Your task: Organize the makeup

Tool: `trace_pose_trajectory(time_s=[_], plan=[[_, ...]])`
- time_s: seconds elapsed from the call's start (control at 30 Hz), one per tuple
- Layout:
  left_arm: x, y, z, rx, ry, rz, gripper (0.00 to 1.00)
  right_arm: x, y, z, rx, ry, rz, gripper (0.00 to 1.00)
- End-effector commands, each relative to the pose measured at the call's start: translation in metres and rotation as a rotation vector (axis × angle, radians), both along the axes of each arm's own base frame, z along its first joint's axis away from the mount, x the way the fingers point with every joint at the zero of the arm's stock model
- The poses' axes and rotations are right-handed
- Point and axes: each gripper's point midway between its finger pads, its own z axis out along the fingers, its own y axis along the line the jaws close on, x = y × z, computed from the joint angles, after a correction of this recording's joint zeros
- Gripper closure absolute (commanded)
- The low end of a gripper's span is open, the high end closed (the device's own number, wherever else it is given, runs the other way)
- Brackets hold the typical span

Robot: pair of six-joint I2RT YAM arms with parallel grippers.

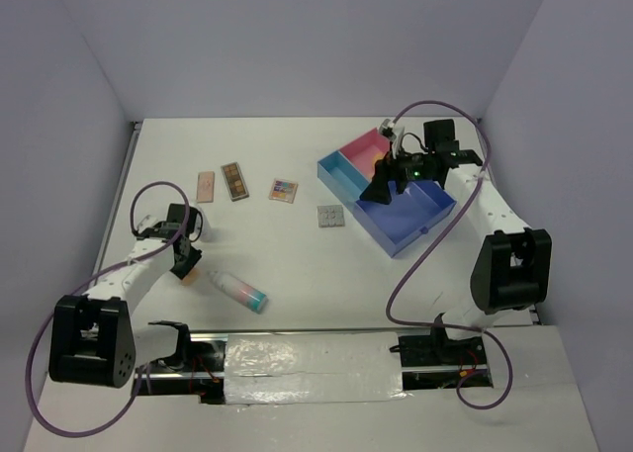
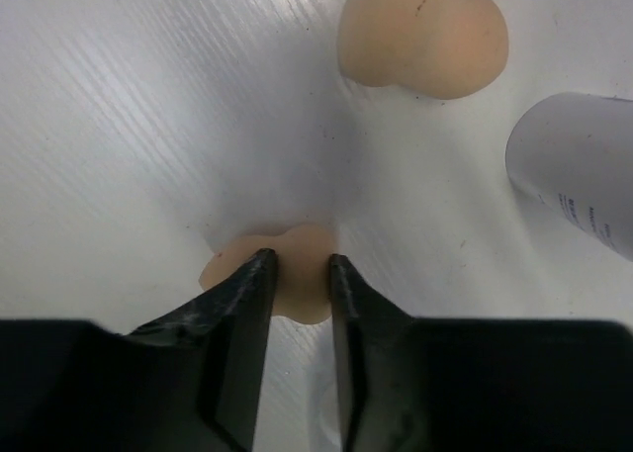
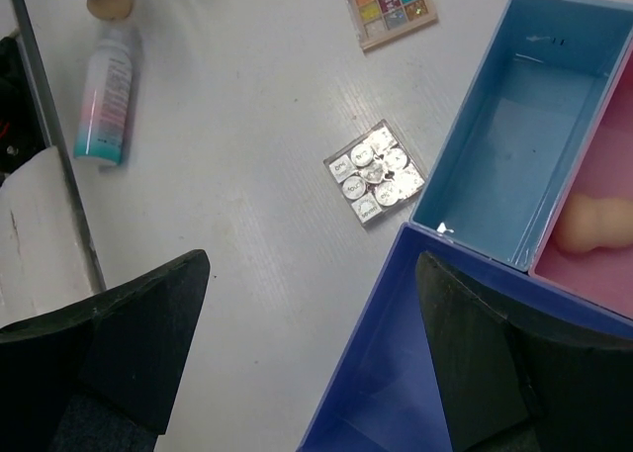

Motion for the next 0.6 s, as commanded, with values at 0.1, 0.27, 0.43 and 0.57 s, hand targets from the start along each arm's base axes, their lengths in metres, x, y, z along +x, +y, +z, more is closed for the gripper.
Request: trace_pose_trajectory(time_s=[0.1,0.27,0.43,0.57], plan=[[0.002,-0.012,-0.01,-0.071,-0.007,-0.04,0.8,-0.024,0.012,0.009,0.004,-0.068,0.082,0.08],[-0.003,-0.02,-0.001,-0.1,0.002,-0.099,1.0,-0.039,0.021,0.005,0.006,-0.054,0.123,0.08],[0.002,-0.029,0.043,-0.128,-0.115,-0.193,1.0,-0.059,0.039,0.0,-0.041,-0.108,0.188,0.09],[0.019,-0.061,0.091,-0.226,-0.338,-0.402,1.0,-0.078,0.06,-0.001,-0.027,-0.172,0.245,0.0]])
